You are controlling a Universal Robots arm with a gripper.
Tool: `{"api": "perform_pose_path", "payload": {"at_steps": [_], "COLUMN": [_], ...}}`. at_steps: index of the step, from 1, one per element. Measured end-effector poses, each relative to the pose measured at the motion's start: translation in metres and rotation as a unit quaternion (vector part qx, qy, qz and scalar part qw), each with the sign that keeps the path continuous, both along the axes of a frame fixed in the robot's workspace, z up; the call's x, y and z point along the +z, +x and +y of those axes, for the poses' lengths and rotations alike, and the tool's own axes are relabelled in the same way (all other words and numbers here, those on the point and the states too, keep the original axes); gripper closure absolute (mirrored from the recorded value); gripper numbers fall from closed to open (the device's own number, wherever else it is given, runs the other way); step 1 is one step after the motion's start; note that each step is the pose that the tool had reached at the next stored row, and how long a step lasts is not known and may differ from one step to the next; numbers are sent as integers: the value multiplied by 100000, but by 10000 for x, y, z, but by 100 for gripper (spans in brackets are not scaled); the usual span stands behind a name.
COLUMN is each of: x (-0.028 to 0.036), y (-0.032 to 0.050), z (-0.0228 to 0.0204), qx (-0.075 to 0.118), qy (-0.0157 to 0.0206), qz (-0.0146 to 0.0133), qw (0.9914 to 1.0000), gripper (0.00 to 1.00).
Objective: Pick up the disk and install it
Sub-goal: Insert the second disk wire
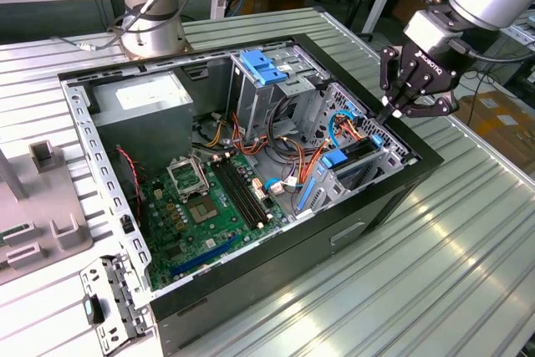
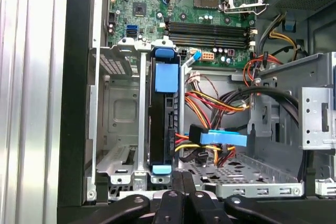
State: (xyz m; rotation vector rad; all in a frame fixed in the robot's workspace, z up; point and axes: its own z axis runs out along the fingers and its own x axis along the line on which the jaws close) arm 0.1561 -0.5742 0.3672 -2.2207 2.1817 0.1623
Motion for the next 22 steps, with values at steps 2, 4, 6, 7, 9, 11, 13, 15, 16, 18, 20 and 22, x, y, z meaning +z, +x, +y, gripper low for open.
{"api": "perform_pose_path", "payload": {"at_steps": [2,4,6,7,9,11,13,15,16,18,20,22], "x": [-1,0,-1,-1,0,-1,-1,0,-1,-1,-1,-1], "y": [-39,-85,-121,-137,-166,-192,-206,-208,-208,-210,-210,-210], "z": [0,0,0,0,0,0,-1,0,0,0,0,0], "qx": [0,3,6,4,1,1,-1,9,11,3,4,3], "qy": [6,4,7,9,5,9,3,1,4,5,3,5], "qz": [2,1,0,1,-1,0,1,1,1,0,2,1], "qw": [100000,100000,100000,100000,100000,100000,100000,100000,100000,100000,100000,100000], "gripper": [89,89,89,89,89,89,89,89,89,89,89,89]}}
